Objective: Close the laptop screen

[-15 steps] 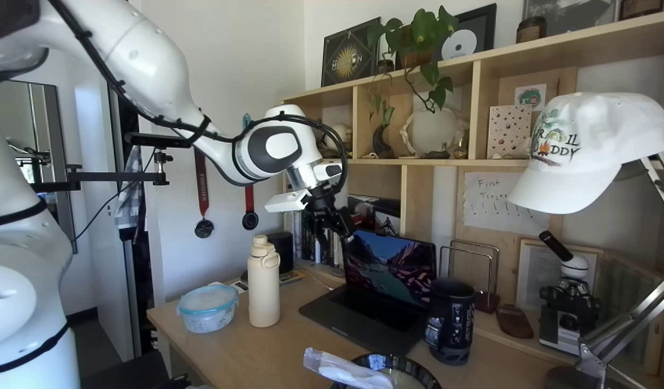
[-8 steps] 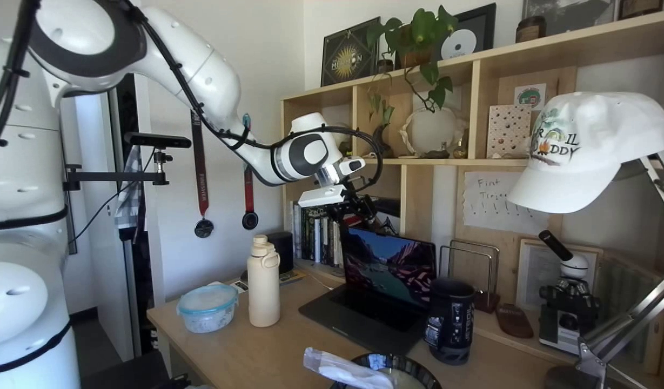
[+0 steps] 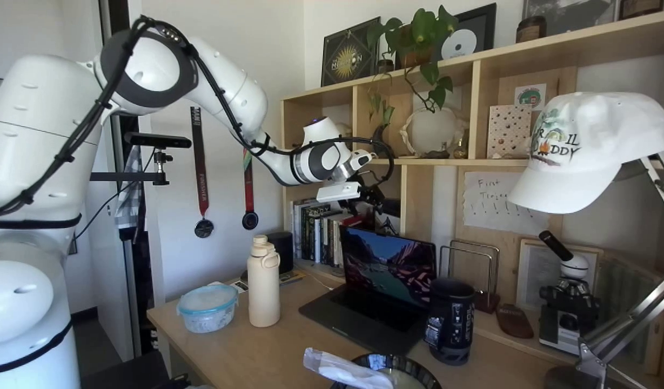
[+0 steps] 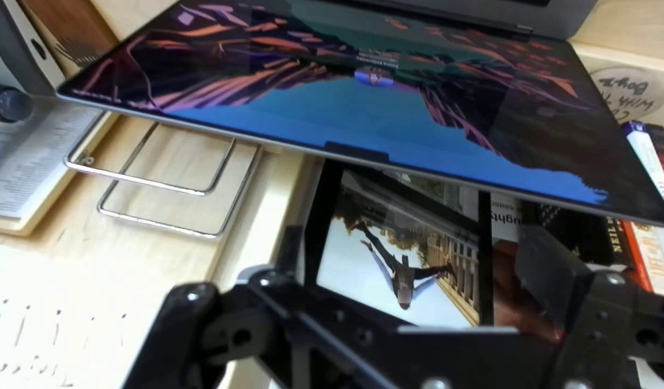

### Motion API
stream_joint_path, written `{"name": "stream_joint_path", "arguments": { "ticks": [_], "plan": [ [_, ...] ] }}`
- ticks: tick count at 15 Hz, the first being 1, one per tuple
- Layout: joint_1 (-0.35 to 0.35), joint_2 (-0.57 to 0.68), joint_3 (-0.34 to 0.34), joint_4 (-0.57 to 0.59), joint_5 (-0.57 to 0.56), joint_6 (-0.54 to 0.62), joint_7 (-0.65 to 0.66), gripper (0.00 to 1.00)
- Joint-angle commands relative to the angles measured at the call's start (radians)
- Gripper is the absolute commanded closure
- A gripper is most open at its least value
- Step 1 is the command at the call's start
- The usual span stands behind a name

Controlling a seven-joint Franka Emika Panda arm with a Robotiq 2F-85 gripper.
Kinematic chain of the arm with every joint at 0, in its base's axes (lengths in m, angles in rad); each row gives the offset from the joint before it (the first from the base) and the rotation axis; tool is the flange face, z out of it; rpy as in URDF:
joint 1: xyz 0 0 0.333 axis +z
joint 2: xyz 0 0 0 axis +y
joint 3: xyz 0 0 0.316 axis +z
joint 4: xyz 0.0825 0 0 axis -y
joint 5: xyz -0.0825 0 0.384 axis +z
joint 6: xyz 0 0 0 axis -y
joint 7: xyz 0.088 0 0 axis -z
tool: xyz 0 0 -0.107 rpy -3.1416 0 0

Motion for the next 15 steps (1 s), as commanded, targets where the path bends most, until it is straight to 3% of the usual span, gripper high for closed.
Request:
{"name": "stream_joint_path", "arguments": {
  "ticks": [1,8,15],
  "plan": [
    [0.004,0.084,0.017,0.086,0.042,0.052,-0.017,0.00],
    [0.032,0.192,-0.005,0.138,0.041,0.131,0.031,0.00],
    [0.029,0.231,0.007,0.157,0.050,0.103,0.013,0.00]
  ]
}}
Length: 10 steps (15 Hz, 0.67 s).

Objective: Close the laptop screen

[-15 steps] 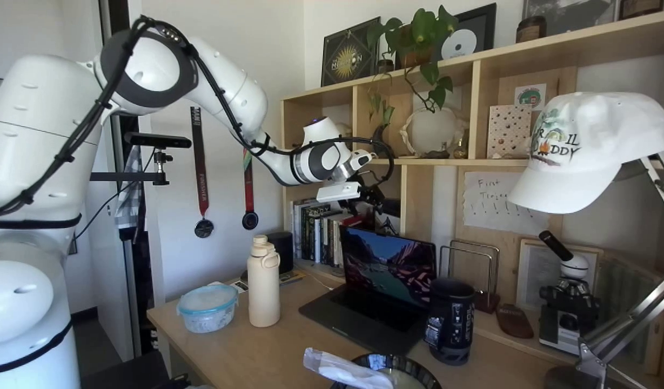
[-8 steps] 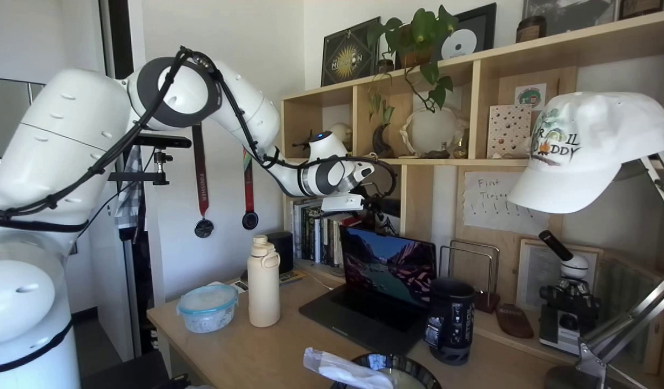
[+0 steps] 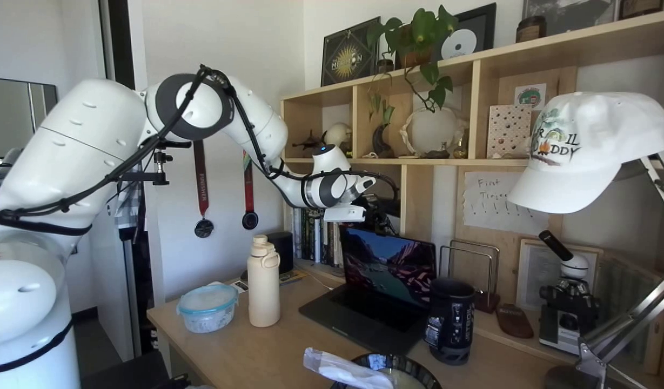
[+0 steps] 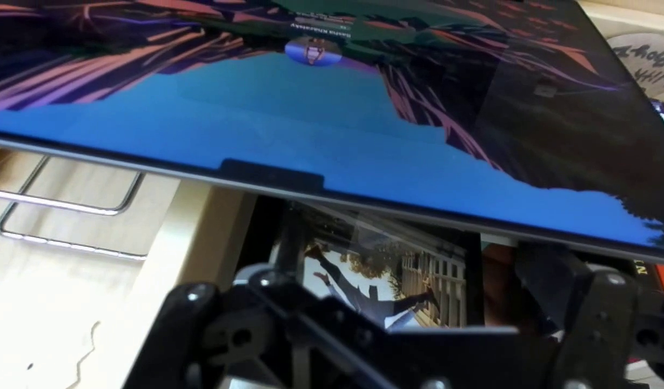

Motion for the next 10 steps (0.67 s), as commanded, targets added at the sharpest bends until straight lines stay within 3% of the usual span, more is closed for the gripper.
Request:
{"name": "stream_joint_path", "arguments": {
  "ticks": [1,10],
  "plan": [
    [0.011,0.008,-0.006,0.020,0.013,-0.037,0.000,0.00],
    [0.005,-0.026,-0.010,-0.011,0.041,-0.199,0.023,0.00]
  ]
}}
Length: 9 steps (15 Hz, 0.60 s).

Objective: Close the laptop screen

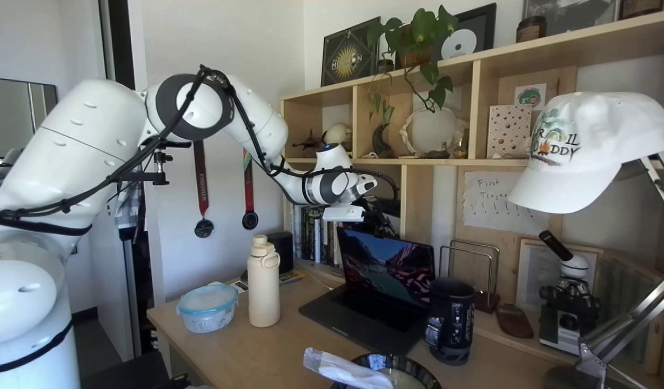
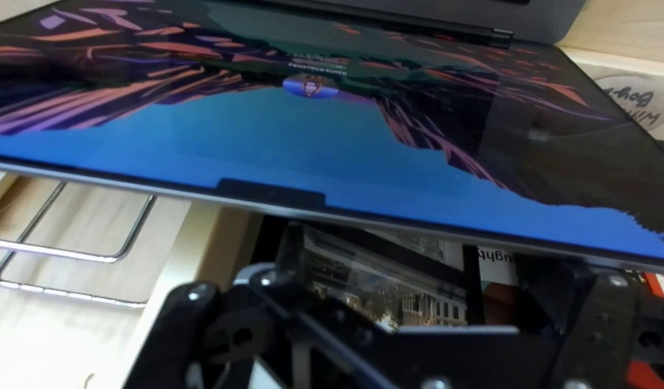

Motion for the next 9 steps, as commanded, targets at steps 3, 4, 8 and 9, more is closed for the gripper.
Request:
{"name": "stream_joint_path", "arguments": {
  "ticks": [3,4,8,9],
  "plan": [
    [-0.003,-0.038,-0.011,-0.079,0.044,-0.077,0.044,0.00],
    [-0.007,-0.044,-0.009,-0.097,0.054,-0.067,0.049,0.00],
    [-0.011,-0.073,-0.016,-0.158,0.078,-0.085,0.078,0.00],
    [-0.007,-0.087,-0.023,-0.176,0.073,-0.102,0.086,0.00]
  ]
}}
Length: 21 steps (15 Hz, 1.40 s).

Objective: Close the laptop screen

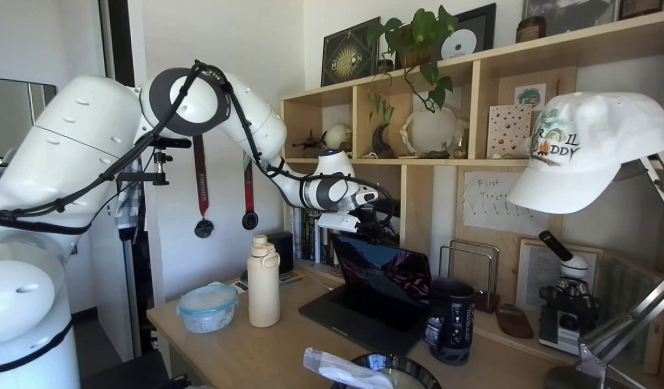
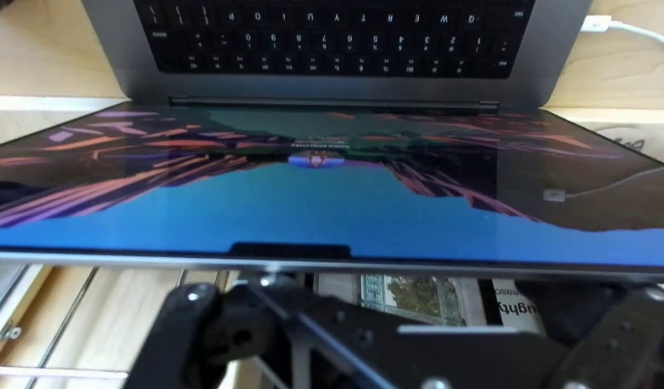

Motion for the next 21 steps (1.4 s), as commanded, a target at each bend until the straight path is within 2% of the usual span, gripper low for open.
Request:
{"name": "stream_joint_path", "arguments": {
  "ticks": [1,4,9,21],
  "plan": [
    [0.007,-0.065,-0.022,-0.110,0.007,-0.073,0.033,0.00],
    [0.015,-0.082,-0.042,-0.154,-0.006,-0.127,0.055,0.00],
    [0.006,-0.090,-0.038,-0.222,0.012,-0.175,0.065,0.00],
    [0.046,-0.063,-0.057,-0.390,-0.004,0.050,0.164,0.00]
  ]
}}
